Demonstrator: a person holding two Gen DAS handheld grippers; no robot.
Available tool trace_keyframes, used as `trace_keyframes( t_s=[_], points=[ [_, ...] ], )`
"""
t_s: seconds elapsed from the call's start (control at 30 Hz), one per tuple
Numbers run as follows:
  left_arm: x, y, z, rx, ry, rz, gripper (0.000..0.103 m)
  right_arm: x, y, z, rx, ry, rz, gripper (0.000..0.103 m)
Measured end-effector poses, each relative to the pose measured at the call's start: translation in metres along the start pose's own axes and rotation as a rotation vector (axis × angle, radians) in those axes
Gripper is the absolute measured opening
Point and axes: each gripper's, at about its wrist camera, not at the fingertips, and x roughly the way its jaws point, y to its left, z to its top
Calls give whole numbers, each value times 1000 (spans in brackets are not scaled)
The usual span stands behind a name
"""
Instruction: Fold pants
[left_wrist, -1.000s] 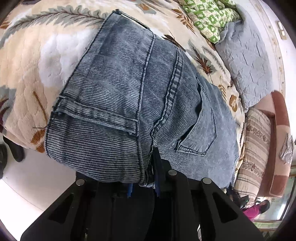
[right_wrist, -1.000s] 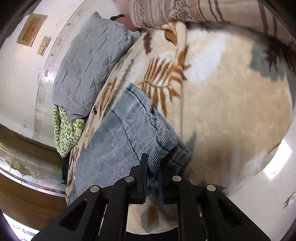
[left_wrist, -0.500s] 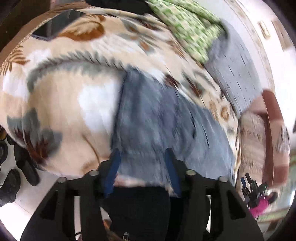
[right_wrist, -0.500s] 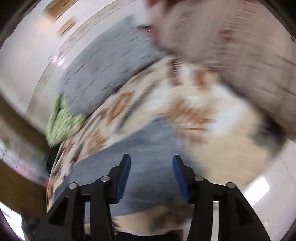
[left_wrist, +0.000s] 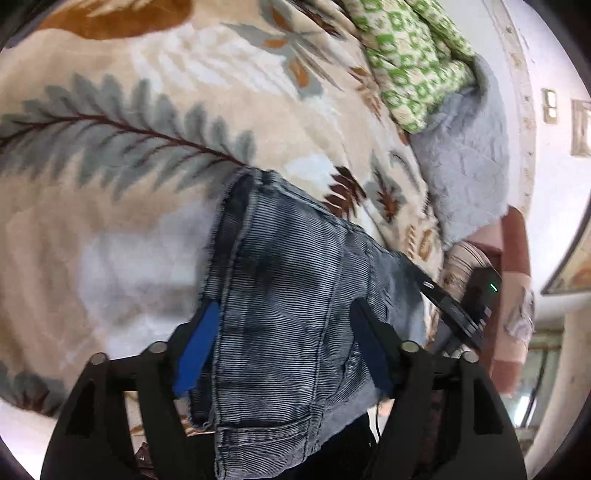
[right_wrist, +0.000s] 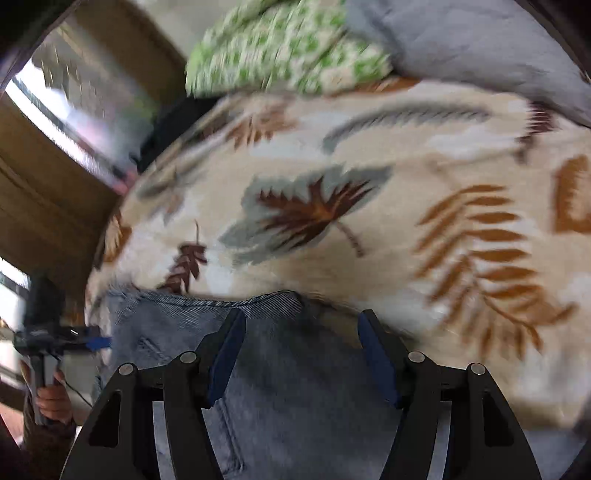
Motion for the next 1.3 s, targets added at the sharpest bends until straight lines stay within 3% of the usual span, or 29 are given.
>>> trace_keyframes(
  t_s=[0.03, 0.07, 0.1, 0.17, 0.23, 0.27, 0.33, 0.43, 0.53, 0.6, 0.63, 0.7, 0.77, 0.9, 0.97, 1.07, 1.13, 1.3],
  points=[
    [3, -3, 1, 14, 17, -36, 73, 12, 4, 1, -36, 41, 10, 61],
    [4, -6, 2, 19, 30, -64, 70, 18, 11, -1, -87, 59, -3, 34],
    [4, -11, 3, 29, 31, -80, 55, 20, 19, -5, -162, 71, -41, 17],
    [1, -27, 6, 88, 1, -71, 44, 16, 43, -7, -308, 67, -136, 17],
    [4, -36, 11, 126, -33, 6, 44, 3, 52, -3, -354, 8, -166, 11],
    [12, -37, 15, 134, -39, 65, 41, -1, 50, 1, -350, -30, -202, 1],
    [28, -34, 22, 130, -15, 146, 37, 6, 36, 9, -281, -37, -234, 0],
    [28, -32, 22, 122, -13, 154, 36, 25, 22, 7, -217, -7, -272, 0],
    [12, -39, 16, 133, -39, 165, 36, 17, 13, 3, -141, -33, -225, 2],
    [-5, -38, 7, 135, -61, 160, 37, -3, 9, -1, -82, -74, -173, 11],
    [-12, -38, 2, 138, -68, 147, 38, -19, 6, -7, -54, -106, -137, 16],
    [-32, -35, -20, 145, -79, 88, 50, -36, 5, -15, -39, -131, -102, 41],
    [-46, -32, -43, 152, -77, 29, 58, -55, 6, -32, -33, -154, -86, 47],
    [-60, -28, -97, 162, -60, -100, 72, -76, 3, -66, 1, -168, -78, 50],
    [-50, -21, -116, 128, -22, -150, 78, -85, 0, -87, 56, -163, -26, 52],
    [-22, -9, -120, 42, 29, -126, 78, -90, 4, -118, 113, -138, 69, 55],
    [-9, -3, -114, -22, 48, -171, 78, -94, 12, -141, 144, -111, 145, 55],
    [-8, -16, -104, 1, 3, -142, 78, -87, 31, -199, 250, 0, 333, 70]
  ],
)
